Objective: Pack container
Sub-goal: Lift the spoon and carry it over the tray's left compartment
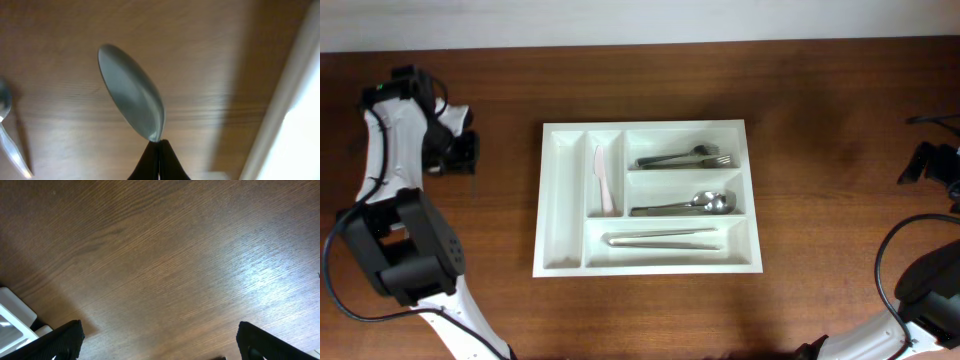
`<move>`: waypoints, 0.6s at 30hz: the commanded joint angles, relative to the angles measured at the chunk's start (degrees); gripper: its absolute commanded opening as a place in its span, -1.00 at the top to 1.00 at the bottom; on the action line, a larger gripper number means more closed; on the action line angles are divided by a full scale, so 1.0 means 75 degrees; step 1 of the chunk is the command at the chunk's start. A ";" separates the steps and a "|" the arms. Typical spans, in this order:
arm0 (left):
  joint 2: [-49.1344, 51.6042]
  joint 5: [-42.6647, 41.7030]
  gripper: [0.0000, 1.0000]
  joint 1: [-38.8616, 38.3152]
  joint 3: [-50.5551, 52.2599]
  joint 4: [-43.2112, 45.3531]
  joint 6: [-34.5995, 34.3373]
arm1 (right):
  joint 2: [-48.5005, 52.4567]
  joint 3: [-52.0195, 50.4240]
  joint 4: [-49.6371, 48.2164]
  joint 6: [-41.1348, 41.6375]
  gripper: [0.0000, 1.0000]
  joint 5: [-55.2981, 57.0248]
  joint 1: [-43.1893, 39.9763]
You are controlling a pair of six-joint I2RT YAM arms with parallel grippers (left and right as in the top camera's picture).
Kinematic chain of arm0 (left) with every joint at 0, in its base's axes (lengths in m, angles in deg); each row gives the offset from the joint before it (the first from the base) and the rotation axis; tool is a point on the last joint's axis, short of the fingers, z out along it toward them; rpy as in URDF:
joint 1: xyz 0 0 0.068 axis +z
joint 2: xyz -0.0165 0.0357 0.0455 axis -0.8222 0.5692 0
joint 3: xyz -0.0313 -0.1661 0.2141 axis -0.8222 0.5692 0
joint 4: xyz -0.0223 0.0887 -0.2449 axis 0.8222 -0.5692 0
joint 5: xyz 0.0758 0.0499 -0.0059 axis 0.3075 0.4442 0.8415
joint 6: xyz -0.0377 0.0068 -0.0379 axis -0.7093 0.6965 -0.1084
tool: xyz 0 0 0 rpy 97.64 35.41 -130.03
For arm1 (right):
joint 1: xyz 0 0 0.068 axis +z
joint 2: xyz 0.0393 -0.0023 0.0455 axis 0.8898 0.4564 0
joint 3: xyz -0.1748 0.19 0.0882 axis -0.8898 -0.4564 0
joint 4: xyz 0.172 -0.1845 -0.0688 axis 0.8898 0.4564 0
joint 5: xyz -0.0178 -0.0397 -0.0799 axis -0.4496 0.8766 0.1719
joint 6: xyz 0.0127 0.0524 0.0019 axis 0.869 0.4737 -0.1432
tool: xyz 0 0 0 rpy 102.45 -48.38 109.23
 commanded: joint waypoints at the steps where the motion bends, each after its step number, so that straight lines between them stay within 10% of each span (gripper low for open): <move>1: -0.0248 -0.1163 0.96 -0.0466 -0.0364 -0.0245 -0.0233 | -0.0122 -0.0023 -0.0009 0.0085 -0.98 -0.0047 -0.0038; 18: -0.0245 -0.1274 0.96 -0.2614 -0.0353 -0.0323 -0.0822 | -0.0122 -0.0023 -0.0009 0.0085 -0.98 -0.0047 -0.0038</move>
